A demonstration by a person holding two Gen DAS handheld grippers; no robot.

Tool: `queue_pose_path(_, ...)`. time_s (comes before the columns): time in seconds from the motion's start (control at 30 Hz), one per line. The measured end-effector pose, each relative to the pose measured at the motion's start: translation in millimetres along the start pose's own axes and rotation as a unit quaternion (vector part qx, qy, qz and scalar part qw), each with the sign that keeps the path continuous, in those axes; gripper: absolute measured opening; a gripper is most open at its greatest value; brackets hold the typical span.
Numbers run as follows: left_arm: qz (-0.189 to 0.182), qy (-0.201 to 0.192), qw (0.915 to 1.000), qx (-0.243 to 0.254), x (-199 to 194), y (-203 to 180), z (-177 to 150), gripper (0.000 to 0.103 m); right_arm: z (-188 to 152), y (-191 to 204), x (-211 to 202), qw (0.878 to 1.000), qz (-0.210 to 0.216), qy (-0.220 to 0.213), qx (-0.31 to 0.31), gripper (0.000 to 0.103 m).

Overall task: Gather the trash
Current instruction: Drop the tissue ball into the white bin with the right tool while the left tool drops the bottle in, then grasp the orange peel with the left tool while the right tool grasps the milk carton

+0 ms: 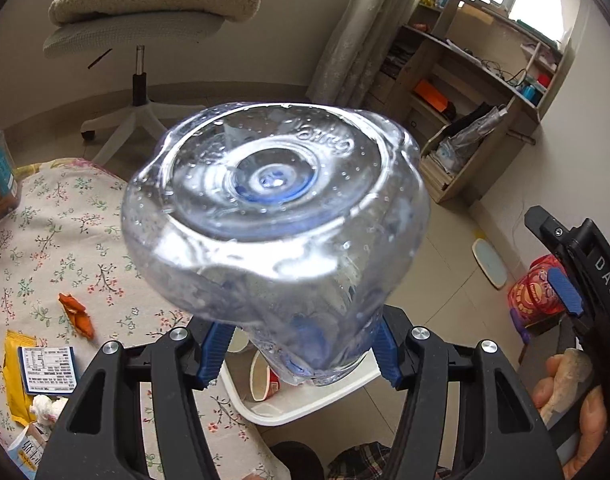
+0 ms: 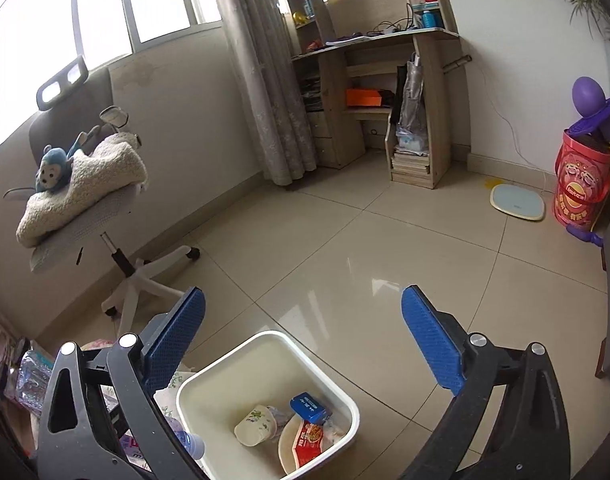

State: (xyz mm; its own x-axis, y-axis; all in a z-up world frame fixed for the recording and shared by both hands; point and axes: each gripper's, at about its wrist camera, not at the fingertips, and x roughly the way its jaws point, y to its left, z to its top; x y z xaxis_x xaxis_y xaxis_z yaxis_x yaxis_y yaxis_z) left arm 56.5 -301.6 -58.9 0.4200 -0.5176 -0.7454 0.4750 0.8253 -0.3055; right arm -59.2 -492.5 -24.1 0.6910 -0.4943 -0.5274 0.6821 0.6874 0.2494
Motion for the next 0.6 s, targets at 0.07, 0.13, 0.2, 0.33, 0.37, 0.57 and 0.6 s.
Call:
queue_pose_path(0.07,-0.009,0.019,0.9998,-0.005,10,-2,3,0.067,2,-4,-1,1.0,-0.007,-0.008,0.004,0.096)
queue_pose_path(0.13,-0.006,0.019,0.9998,-0.006,13,-1,5,0.071,2,-5,-2,1.0,-0.014,-0.009,0.003,0.096)
queue_pose_path(0.2,-0.002,0.012,0.9999,-0.001,10,0,6,0.071,0,-3,-1,1.0,-0.018,-0.009,-0.002,0.096)
queue_pose_path(0.33,0.031,-0.009,0.9995,0.008,-1,9,8,0.073,-8,13,-5,0.999,-0.03,-0.02,-0.025,0.096)
queue_pose_path(0.37,0.041,-0.015,0.999,0.006,-5,14,8,0.074,-10,17,-7,0.999,-0.028,-0.019,-0.034,0.096)
queue_pose_path(0.57,0.1,-0.054,0.9935,-0.002,-35,52,11,0.077,-33,62,-8,0.995,-0.013,-0.01,-0.099,0.096)
queue_pose_path(0.6,0.109,-0.059,0.9923,-0.004,-39,59,11,0.079,-38,72,-8,0.994,-0.008,-0.007,-0.111,0.096)
